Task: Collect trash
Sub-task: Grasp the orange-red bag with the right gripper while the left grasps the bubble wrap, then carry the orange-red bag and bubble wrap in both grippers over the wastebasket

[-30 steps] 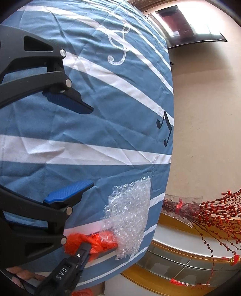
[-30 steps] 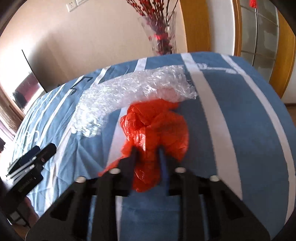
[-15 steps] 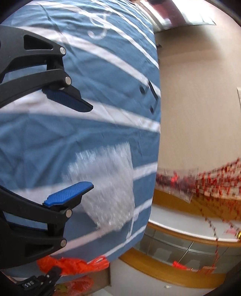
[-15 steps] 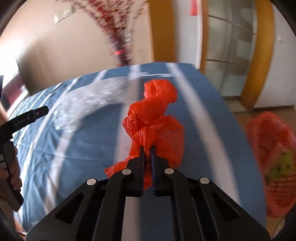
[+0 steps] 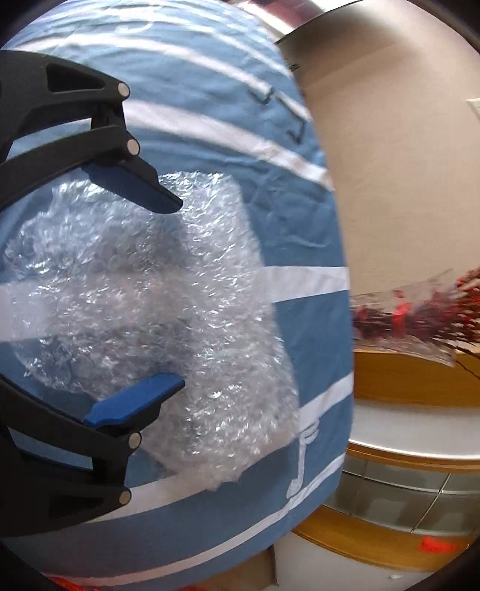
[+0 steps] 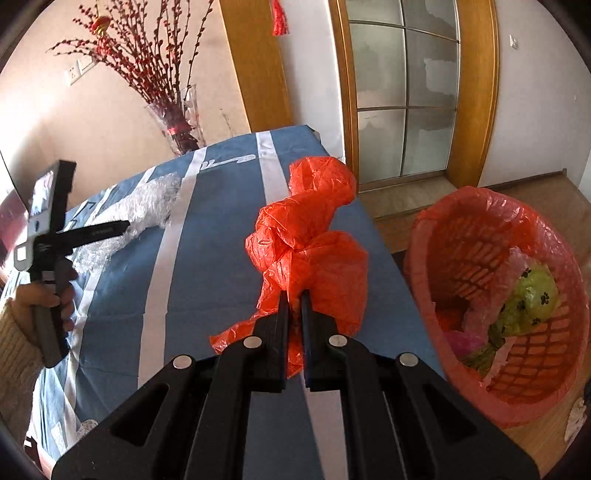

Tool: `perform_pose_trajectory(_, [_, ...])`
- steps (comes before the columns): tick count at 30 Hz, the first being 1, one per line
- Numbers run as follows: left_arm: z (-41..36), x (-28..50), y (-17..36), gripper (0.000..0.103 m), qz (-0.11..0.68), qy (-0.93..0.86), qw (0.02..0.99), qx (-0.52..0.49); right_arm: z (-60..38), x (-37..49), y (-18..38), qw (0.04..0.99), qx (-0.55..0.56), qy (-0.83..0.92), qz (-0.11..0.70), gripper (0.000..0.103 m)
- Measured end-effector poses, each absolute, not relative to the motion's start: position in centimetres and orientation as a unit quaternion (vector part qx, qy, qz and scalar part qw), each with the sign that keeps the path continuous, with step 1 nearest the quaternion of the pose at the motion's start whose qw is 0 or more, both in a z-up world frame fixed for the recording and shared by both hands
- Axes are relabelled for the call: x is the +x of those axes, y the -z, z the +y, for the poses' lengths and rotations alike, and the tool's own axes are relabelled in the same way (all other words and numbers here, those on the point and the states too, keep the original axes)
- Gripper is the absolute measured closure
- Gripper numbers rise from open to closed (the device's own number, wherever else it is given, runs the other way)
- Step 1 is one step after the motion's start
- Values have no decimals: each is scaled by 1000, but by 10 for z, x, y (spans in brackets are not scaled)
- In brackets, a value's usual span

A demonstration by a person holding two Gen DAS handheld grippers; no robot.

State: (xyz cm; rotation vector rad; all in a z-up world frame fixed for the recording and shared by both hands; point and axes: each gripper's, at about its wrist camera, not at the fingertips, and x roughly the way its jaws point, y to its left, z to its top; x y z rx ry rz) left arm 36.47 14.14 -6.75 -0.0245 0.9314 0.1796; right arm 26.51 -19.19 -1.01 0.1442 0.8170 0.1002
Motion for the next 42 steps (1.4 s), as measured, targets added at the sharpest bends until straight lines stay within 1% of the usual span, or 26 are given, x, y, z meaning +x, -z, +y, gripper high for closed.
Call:
perform_pose_trajectory(2, [144,364,69,17,450,-84,888,-29,-195,264,9,914,76,-52,395,96])
perform_pose_trajectory(4, [143,361,68,25,448,-80,890,-34,-197,262,8,914,82,-56,394,97])
perform_pose_trajectory(5, [141,360,67,36,446,-76,891,-32,-197,262,8,913,84,-58,394,96])
perform_pose_trajectory(6, [138,358,65,53,442,-69,894,-29,-197,261,8,913,85,-59,394,96])
perform_pose_trajectory(7, [133,356,65,63,441,-63,895,-25,-197,259,8,913,87,-61,394,96])
perform_pose_trajectory(8, [127,353,63,79,441,-53,896,-24,-197,258,7,913,88,-62,393,96])
perform_pose_trajectory(9, [123,351,62,86,443,-46,895,-25,-198,257,6,913,89,-63,393,96])
perform_pose_trajectory(11, [117,347,62,90,446,-32,893,-37,-200,252,3,915,91,-64,389,96])
perform_pose_trajectory(18, [86,318,45,91,439,8,897,-51,-220,233,-22,927,100,-54,358,96])
perform_pose_trajectory(24, [41,294,21,91,406,21,913,1,-242,217,-36,935,109,-39,336,96])
perform_pose_trajectory(34, [-24,271,6,91,390,55,918,38,-278,196,-43,939,125,-12,319,96])
perform_pose_trajectory(42, [-69,261,6,91,391,89,915,49,-307,186,-38,938,141,12,317,96])
